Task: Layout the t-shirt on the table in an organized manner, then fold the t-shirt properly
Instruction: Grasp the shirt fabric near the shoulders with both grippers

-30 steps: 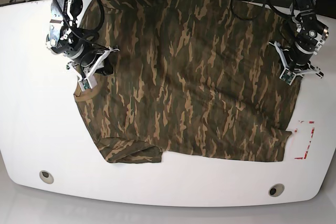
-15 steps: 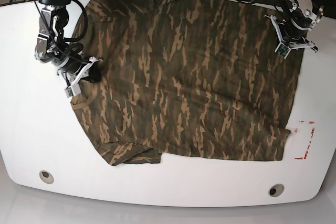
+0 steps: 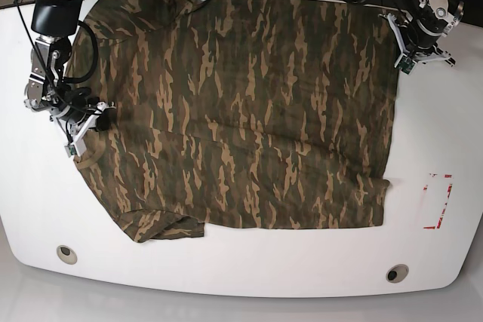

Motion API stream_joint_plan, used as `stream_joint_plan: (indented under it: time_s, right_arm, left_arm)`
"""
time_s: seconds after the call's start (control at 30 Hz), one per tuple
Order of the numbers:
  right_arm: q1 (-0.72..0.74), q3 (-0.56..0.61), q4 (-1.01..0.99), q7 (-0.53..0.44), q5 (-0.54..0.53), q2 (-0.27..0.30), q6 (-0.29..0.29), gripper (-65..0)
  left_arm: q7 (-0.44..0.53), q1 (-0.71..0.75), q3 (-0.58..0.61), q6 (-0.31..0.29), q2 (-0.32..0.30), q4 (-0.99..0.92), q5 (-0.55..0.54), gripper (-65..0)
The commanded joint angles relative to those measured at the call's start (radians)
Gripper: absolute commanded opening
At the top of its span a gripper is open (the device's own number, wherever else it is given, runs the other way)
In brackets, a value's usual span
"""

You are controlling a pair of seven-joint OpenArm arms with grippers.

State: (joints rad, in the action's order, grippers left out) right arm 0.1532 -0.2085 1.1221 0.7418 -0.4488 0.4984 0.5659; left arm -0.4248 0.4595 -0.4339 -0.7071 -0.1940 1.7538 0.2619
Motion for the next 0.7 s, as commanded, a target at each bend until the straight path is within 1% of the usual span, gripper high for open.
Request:
stream_joint_plan:
  time_s: [0.0, 0.2, 0.33, 0.4, 0.5, 0.57, 0.67]
  right_arm:
    - [0.019, -0.002, 0.011, -0.003, 0.006, 0.023, -0.004, -62.5]
    - [0.018, 0.033, 0.011, -0.003, 0.005, 0.015, -0.005, -62.5]
    - [0.012, 0.047, 0.011, -0.003, 0.005, -0.02, -0.005, -62.5]
    - [0.001, 0.047, 0.016, -0.003, 0.005, -0.024, -0.007, -62.4]
    - [-0.014, 0.05, 0.068, -0.003, 0.005, -0.03, -0.013, -62.1]
    - [-0.025, 0.051, 0.102, -0.003, 0.005, -0.047, -0.013, -62.1]
    - [-0.033, 0.051, 0.151, -0.001, 0.005, -0.054, -0.014, -62.0]
  left_arm:
    - [0.014, -0.003, -0.004, 0.009, -0.011, 0.013, -0.006, -62.7]
    - [0.014, -0.031, -0.004, 0.009, -0.011, 0.015, -0.006, -62.7]
    - [0.014, -0.035, -0.004, 0.009, -0.011, 0.016, -0.006, -62.5]
    - [0.014, -0.035, -0.004, 0.009, -0.011, 0.019, -0.008, -62.5]
    - [0.014, -0.035, -0.004, 0.009, -0.009, 0.021, -0.009, -62.5]
    - [0.013, -0.035, -0.004, 0.009, -0.008, 0.021, -0.016, -62.5]
    - [-0.001, -0.037, -0.009, 0.009, 0.014, 0.021, -0.031, -62.1]
